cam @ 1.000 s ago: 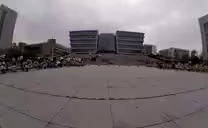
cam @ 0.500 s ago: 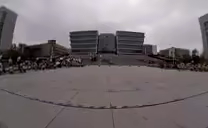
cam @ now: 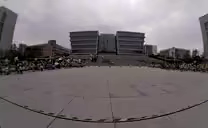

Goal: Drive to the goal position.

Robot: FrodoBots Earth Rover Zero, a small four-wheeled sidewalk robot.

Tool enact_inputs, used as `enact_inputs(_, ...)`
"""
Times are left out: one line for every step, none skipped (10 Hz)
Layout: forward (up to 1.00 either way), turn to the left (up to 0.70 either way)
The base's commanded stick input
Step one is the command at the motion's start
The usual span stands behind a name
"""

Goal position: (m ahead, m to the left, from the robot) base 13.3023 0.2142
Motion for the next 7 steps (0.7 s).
enact_inputs(0.70,0.00)
enact_inputs(0.70,0.00)
enact_inputs(0.70,0.00)
enact_inputs(0.70,0.00)
enact_inputs(0.70,0.00)
enact_inputs(0.70,0.00)
enact_inputs(0.70,0.00)
